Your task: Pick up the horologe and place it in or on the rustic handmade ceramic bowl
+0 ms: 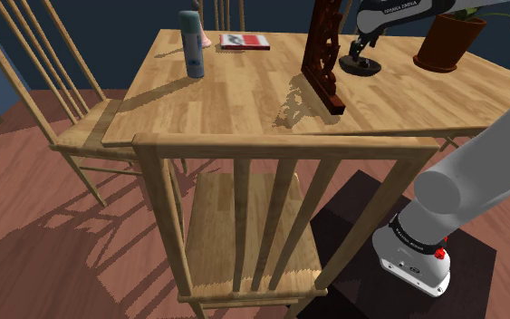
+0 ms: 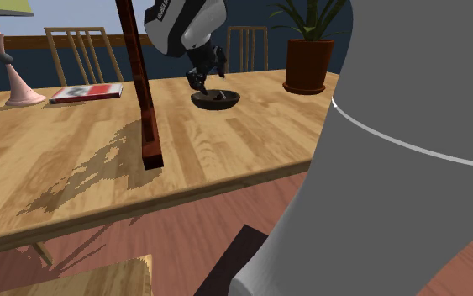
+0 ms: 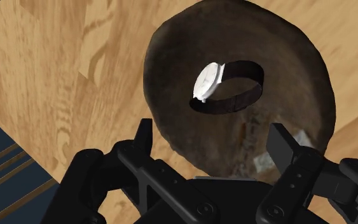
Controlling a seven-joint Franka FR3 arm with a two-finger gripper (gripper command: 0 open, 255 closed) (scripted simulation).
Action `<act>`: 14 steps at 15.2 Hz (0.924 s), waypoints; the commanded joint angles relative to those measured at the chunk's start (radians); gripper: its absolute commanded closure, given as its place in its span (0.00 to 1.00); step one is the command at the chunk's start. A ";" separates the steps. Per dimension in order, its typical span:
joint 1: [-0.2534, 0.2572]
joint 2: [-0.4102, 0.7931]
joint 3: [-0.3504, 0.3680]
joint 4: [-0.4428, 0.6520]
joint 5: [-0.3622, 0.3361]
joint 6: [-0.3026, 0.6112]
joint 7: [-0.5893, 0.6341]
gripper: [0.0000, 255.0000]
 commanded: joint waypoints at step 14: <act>0.022 -0.062 0.028 0.039 0.016 -0.112 -0.008 0.00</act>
